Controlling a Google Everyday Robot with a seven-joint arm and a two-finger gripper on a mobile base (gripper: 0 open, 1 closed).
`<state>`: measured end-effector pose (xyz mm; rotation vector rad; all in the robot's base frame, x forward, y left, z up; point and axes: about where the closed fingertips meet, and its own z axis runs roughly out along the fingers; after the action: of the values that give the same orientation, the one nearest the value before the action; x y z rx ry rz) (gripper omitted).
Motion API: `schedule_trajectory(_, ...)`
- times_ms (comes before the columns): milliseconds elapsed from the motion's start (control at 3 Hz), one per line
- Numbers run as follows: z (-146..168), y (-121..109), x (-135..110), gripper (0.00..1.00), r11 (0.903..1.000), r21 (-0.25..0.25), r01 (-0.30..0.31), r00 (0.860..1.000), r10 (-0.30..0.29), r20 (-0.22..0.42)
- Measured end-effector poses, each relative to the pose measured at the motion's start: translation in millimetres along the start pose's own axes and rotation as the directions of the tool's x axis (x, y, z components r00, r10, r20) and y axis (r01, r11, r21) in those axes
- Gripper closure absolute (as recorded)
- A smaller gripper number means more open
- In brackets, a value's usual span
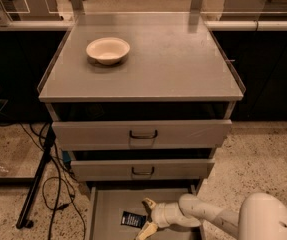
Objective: Pick rxbar blueberry from bottom drawer and place on counter
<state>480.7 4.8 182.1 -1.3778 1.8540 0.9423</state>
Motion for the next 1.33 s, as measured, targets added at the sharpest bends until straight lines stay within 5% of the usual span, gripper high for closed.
schedule_trajectory(667, 32, -21, 34, 0.0, 0.9991, 0.039, 0.019, 0.998, -0.017, -0.053)
schedule_trajectory(1333, 63, -19, 59, 0.0, 0.9994, 0.033, 0.008, 0.995, -0.005, -0.097)
